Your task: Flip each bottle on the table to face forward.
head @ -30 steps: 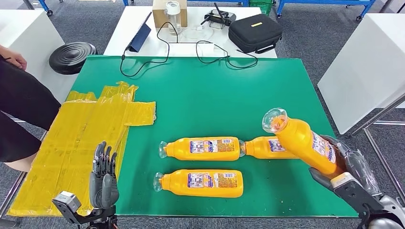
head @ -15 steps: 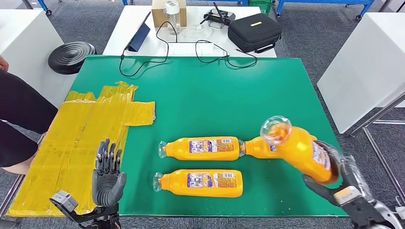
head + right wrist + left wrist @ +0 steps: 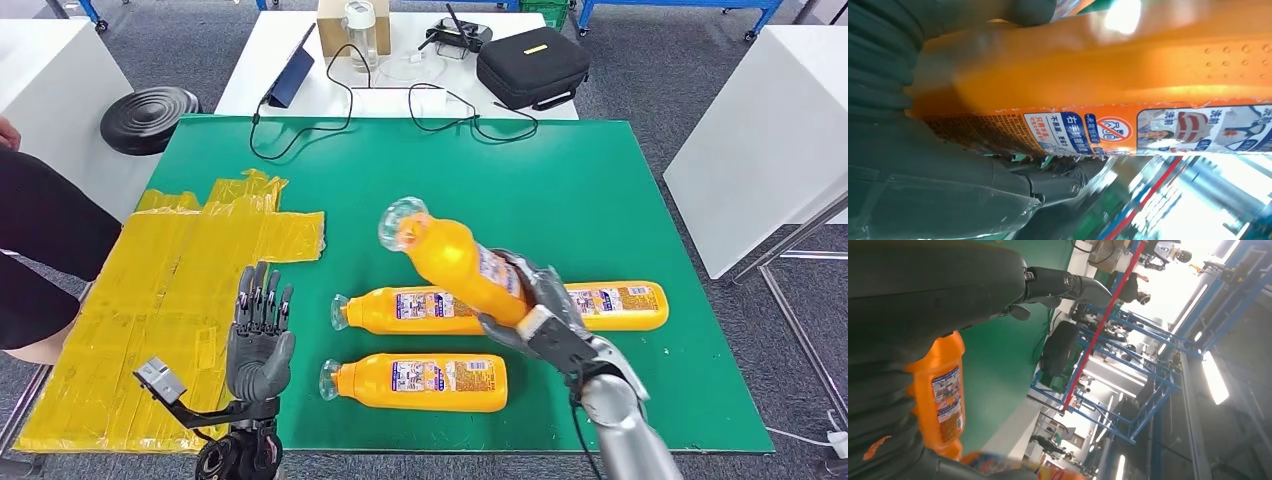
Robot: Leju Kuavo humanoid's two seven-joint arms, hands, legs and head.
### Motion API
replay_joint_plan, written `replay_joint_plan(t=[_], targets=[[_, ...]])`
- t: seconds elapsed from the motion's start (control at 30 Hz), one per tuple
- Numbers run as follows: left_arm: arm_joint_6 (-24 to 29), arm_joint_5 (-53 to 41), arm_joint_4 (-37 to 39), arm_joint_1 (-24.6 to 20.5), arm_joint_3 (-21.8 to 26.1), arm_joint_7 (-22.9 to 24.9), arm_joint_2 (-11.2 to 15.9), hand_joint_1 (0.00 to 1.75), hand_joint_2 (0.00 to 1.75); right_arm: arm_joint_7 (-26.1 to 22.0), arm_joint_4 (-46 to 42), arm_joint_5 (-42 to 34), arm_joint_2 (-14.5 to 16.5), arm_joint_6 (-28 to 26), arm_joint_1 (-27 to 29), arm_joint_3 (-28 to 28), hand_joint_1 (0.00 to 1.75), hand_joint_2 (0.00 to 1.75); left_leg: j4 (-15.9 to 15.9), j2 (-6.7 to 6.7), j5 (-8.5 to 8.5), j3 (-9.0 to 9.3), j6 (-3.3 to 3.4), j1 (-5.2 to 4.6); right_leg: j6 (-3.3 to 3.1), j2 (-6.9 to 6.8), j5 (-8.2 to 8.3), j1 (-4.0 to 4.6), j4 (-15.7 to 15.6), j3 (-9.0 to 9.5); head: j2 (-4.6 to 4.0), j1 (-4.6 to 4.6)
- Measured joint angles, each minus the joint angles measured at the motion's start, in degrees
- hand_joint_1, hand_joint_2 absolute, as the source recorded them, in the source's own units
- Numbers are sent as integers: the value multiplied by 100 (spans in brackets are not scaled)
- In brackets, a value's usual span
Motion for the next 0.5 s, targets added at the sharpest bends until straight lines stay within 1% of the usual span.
replay_joint_plan(t=[0.1, 0.23, 0.4, 0.5], targets=[[52, 97, 21, -119, -120, 113, 25, 0, 175, 108, 542, 4, 407, -168, -435, 484, 175, 175, 0, -4, 7, -2, -9, 5, 0, -2, 0, 3, 4, -6, 0, 0], [81, 183, 147, -295, -289, 158, 61, 0, 175, 384, 906, 50, 854, -285, -759, 916, 175, 175, 0, -6, 9, -6, -11, 9, -1, -3, 0, 5, 6, -11, 0, -1], [131, 411, 424, -618, -546, 241, 131, 0, 175, 663, 1065, 63, 1134, -313, -975, 1108, 175, 175, 0, -10, 9, -11, -11, 7, -1, -4, 0, 2, 6, -12, 0, 1], [168, 512, 571, -784, -684, 259, 157, 0, 175, 717, 1151, 107, 1262, -334, -1040, 1182, 175, 175, 1, -11, 9, -11, -11, 6, -1, -4, 0, 2, 6, -12, 0, 1]])
